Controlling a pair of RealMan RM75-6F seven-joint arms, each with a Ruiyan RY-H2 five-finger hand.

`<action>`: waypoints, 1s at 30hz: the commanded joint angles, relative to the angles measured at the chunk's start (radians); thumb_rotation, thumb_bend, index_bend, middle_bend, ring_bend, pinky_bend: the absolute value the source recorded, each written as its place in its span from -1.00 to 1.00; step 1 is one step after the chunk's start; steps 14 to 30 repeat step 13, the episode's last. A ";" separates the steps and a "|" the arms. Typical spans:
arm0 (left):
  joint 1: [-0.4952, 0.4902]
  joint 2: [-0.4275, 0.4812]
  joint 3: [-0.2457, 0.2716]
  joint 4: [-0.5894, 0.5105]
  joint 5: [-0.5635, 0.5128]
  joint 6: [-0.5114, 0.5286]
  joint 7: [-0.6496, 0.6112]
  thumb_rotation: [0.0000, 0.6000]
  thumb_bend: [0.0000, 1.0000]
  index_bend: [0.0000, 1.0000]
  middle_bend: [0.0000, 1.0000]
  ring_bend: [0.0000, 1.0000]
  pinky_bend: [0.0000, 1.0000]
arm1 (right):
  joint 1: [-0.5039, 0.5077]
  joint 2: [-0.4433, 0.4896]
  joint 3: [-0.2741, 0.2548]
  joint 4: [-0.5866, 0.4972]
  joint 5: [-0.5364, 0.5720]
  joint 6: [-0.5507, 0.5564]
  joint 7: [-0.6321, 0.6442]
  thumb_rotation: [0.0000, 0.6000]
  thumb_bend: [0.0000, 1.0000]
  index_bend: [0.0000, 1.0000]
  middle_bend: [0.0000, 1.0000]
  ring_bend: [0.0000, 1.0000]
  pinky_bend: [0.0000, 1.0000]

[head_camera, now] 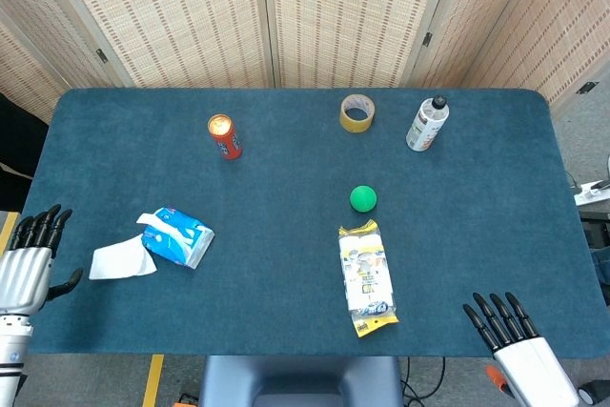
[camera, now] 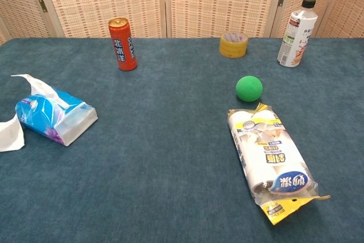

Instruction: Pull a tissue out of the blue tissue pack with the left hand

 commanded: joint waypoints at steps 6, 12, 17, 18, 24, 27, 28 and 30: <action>0.050 -0.031 0.024 0.012 0.038 0.051 -0.006 1.00 -0.42 -1.00 -1.00 -1.00 -0.96 | 0.003 0.000 0.002 -0.001 0.003 -0.004 0.001 1.00 -0.97 -1.00 -1.00 -1.00 -1.00; 0.072 -0.045 0.020 0.046 0.056 0.081 -0.010 1.00 -0.43 -1.00 -1.00 -1.00 -0.97 | 0.007 -0.008 0.004 -0.001 0.012 -0.022 -0.015 1.00 -0.97 -1.00 -1.00 -1.00 -1.00; 0.075 -0.045 0.021 0.049 0.060 0.084 -0.007 1.00 -0.43 -1.00 -1.00 -1.00 -0.98 | 0.007 -0.010 0.004 0.000 0.012 -0.024 -0.019 1.00 -0.97 -1.00 -1.00 -1.00 -1.00; 0.075 -0.045 0.021 0.049 0.060 0.084 -0.007 1.00 -0.43 -1.00 -1.00 -1.00 -0.98 | 0.007 -0.010 0.004 0.000 0.012 -0.024 -0.019 1.00 -0.97 -1.00 -1.00 -1.00 -1.00; 0.075 -0.045 0.021 0.049 0.060 0.084 -0.007 1.00 -0.43 -1.00 -1.00 -1.00 -0.98 | 0.007 -0.010 0.004 0.000 0.012 -0.024 -0.019 1.00 -0.97 -1.00 -1.00 -1.00 -1.00; 0.075 -0.045 0.021 0.049 0.060 0.084 -0.007 1.00 -0.43 -1.00 -1.00 -1.00 -0.98 | 0.007 -0.010 0.004 0.000 0.012 -0.024 -0.019 1.00 -0.97 -1.00 -1.00 -1.00 -1.00; 0.075 -0.045 0.021 0.049 0.060 0.084 -0.007 1.00 -0.43 -1.00 -1.00 -1.00 -0.98 | 0.007 -0.010 0.004 0.000 0.012 -0.024 -0.019 1.00 -0.97 -1.00 -1.00 -1.00 -1.00; 0.075 -0.045 0.021 0.049 0.060 0.084 -0.007 1.00 -0.43 -1.00 -1.00 -1.00 -0.98 | 0.007 -0.010 0.004 0.000 0.012 -0.024 -0.019 1.00 -0.97 -1.00 -1.00 -1.00 -1.00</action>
